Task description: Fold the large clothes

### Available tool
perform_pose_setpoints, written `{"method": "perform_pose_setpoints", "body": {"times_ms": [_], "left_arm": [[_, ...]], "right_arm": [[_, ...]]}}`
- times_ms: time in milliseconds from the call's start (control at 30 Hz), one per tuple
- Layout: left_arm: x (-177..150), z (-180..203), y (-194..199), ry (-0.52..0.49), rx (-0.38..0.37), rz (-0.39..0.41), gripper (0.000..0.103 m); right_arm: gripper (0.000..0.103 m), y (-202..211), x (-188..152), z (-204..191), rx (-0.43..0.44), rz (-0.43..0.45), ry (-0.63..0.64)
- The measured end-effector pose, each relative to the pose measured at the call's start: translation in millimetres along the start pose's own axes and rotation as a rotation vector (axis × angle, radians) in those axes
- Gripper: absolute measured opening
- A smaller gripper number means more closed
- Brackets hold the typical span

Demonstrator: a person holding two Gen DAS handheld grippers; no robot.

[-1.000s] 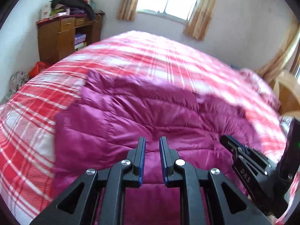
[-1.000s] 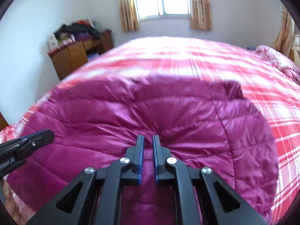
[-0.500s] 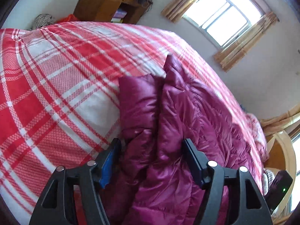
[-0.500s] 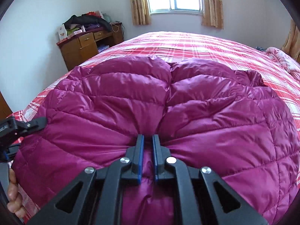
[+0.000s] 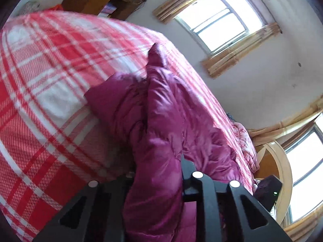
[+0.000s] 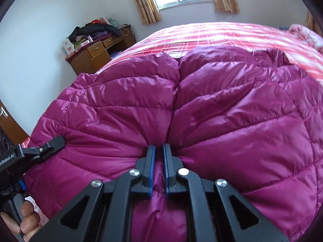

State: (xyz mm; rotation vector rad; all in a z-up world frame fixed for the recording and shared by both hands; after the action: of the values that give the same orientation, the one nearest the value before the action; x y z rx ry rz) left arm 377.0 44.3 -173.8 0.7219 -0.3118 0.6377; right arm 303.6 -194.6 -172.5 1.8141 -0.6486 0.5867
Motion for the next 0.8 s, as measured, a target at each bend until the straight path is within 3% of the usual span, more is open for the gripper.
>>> {"method": "perform_pose_setpoints", "body": {"times_ms": [100, 333, 433, 500, 567, 600, 667, 800], "left_arm": [[5.7, 24.6, 9.3, -0.008, -0.071, 0.022, 0.014], [12.1, 69.0, 25.1, -0.096, -0.108, 0.036, 0.013], [21.1, 78.0, 50.4, -0.164, -0.090, 0.072, 0.013], [26.0, 79.9, 59.6, -0.197, -0.055, 0.090, 0.013], [30.7, 84.1, 62.0, -0.253, 0.008, 0.088, 0.013], [32.5, 83.9, 58.2, -0.283, 0.046, 0.095, 0.013], [28.7, 91.7, 56.7, -0.356, 0.095, 0.113, 0.013], [13.4, 105.8, 39.6, -0.453, 0.122, 0.102, 0.013]], "right_arm": [[0.009, -0.6, -1.7, 2.0, 0.028, -0.008, -0.057], [0.009, -2.0, -13.4, -22.8, 0.114, -0.078, -0.210], [0.009, -8.4, -23.1, -47.5, 0.241, -0.131, -0.266], [0.008, -14.0, -32.0, -72.2, 0.387, -0.188, -0.323], [0.007, -17.9, -39.1, -96.0, 0.534, -0.245, -0.357], [0.007, -18.3, -40.0, -101.5, 0.559, -0.260, -0.352], [0.007, -14.5, -37.0, -102.8, 0.519, -0.246, -0.298], [0.007, 15.7, -25.8, -81.5, 0.465, -0.164, -0.200]]}}
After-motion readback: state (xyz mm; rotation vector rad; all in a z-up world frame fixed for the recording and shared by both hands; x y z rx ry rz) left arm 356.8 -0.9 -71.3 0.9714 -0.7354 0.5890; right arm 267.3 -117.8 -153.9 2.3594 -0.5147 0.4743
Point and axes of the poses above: each gripper's, at about its wrist camera, not at the fingertips, and y roughly against the way its jaws point, z to its right, x to its top, the point moved 5 cm from there along -y, roughly the way its jaws point, and after that the axes turned 3 degrees about -z, right-handed, at the moved point
